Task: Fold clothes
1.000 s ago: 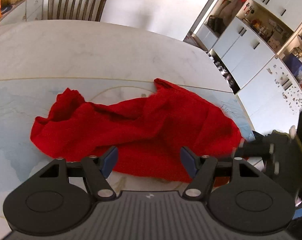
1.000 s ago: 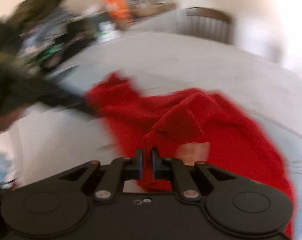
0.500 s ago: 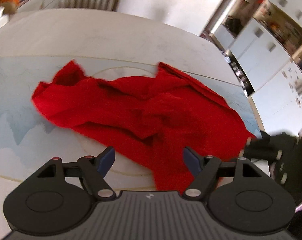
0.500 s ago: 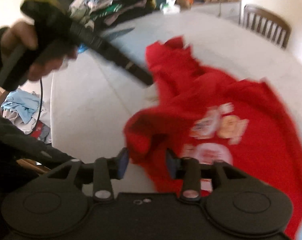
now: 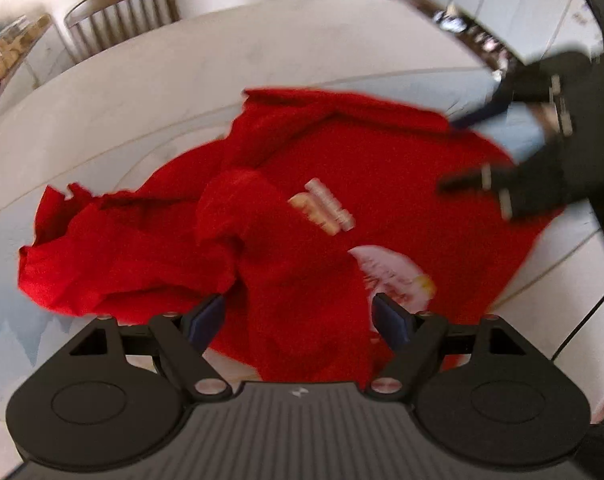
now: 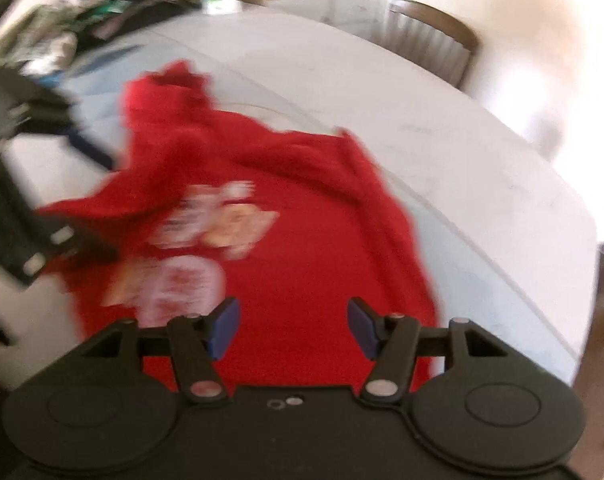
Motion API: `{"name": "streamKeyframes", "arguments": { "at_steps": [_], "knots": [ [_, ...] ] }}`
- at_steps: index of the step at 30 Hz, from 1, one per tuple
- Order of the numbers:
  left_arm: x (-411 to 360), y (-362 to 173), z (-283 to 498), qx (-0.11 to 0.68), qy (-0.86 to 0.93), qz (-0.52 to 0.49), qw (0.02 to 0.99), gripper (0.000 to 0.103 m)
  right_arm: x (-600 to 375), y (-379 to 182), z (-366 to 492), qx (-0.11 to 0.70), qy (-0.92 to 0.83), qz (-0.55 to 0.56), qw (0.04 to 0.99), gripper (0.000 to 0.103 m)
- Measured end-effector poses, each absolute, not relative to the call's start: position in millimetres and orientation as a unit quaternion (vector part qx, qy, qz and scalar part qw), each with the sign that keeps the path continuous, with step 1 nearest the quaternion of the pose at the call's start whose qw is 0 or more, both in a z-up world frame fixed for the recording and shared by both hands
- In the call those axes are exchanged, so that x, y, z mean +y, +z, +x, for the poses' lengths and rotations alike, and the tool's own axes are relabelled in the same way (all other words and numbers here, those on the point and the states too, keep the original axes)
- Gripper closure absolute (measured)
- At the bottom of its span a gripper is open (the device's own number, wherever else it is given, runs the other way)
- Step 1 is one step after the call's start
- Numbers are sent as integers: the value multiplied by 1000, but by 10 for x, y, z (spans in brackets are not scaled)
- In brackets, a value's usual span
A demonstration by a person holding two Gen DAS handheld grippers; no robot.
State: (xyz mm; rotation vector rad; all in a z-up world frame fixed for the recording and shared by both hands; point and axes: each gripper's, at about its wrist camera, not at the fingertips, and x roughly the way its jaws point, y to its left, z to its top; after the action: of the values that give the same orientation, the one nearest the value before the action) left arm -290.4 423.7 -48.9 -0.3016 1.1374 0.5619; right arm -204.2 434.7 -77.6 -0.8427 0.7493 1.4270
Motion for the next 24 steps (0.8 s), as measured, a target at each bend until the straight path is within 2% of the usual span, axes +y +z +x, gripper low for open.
{"name": "streamKeyframes", "arguments": {
  "at_steps": [2,4,7,11,20,24],
  "knots": [
    [4262,-532,-3008,529,273,-157,788,57,4534,-849,-1893,328,591,-370,637,0],
    [4291,-561,-3133,526,286,-173,782,76,4712,-909,-1807,328,580,-368,648,0],
    [4348,-516,-3436,511,314,-184,779,86,4978,-1019,-1768,316,569,-382,656,0],
    [4536,-457,-3959,485,371,-215,762,91,5235,-1100,-1783,305,574,-404,643,0],
    [4891,-530,-5017,456,517,-275,670,95,5493,-1160,-1865,323,577,-419,622,0],
    [4973,-506,-5141,452,478,-292,694,95,5429,-1133,-1869,341,566,-407,631,0]
  ]
}}
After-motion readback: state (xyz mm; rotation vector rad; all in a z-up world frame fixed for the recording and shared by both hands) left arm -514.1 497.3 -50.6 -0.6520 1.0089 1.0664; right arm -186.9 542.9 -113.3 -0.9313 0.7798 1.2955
